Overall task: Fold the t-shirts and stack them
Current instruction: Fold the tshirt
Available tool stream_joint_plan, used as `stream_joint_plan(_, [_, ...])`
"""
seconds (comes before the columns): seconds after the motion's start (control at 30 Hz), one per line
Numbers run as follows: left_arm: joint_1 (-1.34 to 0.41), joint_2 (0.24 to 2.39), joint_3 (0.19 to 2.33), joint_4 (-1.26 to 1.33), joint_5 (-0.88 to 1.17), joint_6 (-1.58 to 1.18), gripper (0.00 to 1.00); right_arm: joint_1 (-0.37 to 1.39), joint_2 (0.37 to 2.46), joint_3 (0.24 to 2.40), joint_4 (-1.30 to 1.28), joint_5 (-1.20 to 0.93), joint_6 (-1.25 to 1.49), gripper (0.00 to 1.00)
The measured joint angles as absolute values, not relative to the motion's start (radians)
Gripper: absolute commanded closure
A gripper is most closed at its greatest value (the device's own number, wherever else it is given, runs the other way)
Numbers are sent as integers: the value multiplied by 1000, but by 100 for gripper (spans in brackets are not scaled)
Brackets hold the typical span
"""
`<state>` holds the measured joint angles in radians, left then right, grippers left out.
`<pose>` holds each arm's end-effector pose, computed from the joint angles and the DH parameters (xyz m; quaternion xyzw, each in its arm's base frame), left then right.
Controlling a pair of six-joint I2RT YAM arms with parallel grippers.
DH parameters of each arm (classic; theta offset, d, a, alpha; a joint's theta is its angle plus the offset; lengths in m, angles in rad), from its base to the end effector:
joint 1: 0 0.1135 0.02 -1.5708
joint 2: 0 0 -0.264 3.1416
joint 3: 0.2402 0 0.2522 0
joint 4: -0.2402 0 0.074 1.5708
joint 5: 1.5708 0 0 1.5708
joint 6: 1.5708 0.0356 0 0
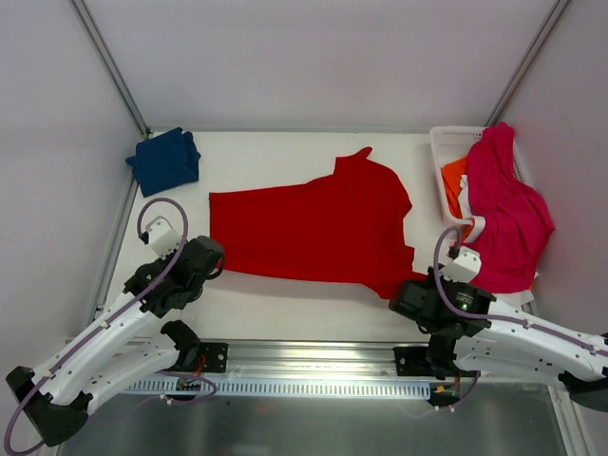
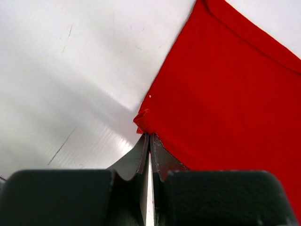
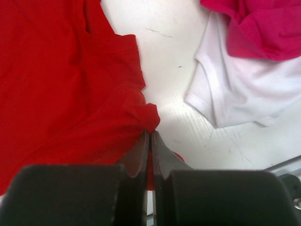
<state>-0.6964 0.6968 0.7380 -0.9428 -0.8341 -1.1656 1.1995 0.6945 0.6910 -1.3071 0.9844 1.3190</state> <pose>0.1094 -0.0571 0.2762 -0.3301 0.8090 -0.0124 0.4862 0.0590 0.0698 0.2511 0.1134 0.8686 -0.0348 0.4811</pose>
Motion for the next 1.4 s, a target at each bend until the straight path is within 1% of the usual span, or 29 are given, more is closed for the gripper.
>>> stream_joint_plan(0.23, [-664,802,740,-863,-806,-1114,100,1111,924,788,-1227,970,1115,100])
stream_joint_plan(0.3, [-644,839,748,-838,-793,-1093,100,1070,997,826,-1158,957,1023,99])
stream_joint_plan(0.53, [-519,971,786,-703,-722,-1003,100,878,1145,868,-918,874,756,100])
stream_joint_plan(0.77, [-430,1119,803,-606,-666,-970,100,740,1309,959,-756,826,561,100])
stream_joint_plan(0.93, [-403,1248,823,-551,-643,-966,100,651,1441,1056,-671,783,460,100])
stream_joint_plan(1.07, [-383,1333,838,-515,-626,-964,100,612,1551,1153,-627,762,403,99])
stream_joint_plan(1.17, [-363,1380,857,-496,-610,-963,100,593,1635,1238,-607,746,367,100])
stream_joint_plan(1.4, [-305,1469,890,-453,-600,-960,100,546,1786,1361,-579,709,322,100])
